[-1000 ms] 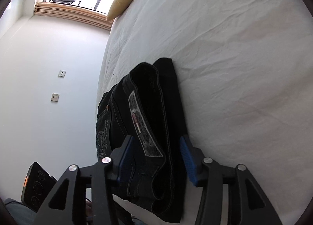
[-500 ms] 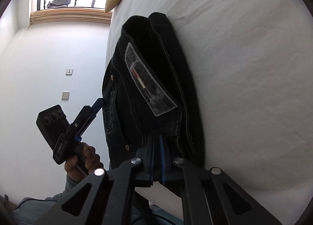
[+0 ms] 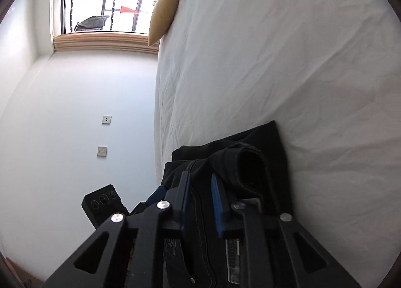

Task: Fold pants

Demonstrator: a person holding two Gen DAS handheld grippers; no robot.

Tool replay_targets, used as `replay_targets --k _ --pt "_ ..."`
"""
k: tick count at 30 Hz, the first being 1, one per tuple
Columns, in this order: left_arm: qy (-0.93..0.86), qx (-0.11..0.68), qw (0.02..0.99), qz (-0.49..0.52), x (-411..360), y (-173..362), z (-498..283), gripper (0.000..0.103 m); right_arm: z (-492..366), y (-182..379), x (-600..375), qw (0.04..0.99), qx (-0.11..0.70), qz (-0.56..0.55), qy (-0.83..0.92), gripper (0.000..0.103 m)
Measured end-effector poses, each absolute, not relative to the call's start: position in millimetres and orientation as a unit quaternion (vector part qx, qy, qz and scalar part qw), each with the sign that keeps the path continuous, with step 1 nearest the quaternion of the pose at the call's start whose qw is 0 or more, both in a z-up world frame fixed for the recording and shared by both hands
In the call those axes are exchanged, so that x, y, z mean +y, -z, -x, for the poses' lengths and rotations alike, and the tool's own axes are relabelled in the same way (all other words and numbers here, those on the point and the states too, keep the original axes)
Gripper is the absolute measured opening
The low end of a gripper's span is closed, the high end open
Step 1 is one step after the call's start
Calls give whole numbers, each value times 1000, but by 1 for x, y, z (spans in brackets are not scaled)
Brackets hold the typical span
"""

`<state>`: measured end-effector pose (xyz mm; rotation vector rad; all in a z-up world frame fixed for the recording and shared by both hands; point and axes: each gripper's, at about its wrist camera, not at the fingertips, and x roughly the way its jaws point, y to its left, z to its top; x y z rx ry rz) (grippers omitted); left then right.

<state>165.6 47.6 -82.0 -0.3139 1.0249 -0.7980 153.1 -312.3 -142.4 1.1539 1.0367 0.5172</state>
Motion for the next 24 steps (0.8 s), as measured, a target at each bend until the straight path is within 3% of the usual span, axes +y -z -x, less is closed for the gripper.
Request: replay_targets --k 2,4,5,9,12,13,18,24 --pt "373 464 790 143 52 77 -166 58 -140 132 -320 698 449 -516 -210 26" --pt "392 451 787 152 55 70 -167 58 -120 121 -330 703 437 -511 -232 59" --pt "402 446 783 161 59 68 -167 58 -114 113 -324 702 432 -506 -254 62" --pt "427 460 752 203 70 78 -168 58 -105 118 -289 688 478 -466 -285 61" --pt "445 466 734 213 79 89 -143 58 -101 141 -294 671 487 -492 -266 37" --pt "456 466 727 214 83 91 -130 58 -99 145 -298 666 483 -504 -263 36" --pt "472 473 722 182 94 103 -64 57 -89 143 -297 665 491 -499 -261 36" --pt "483 479 713 169 110 98 -27 58 -59 137 -295 674 492 -488 -256 45"
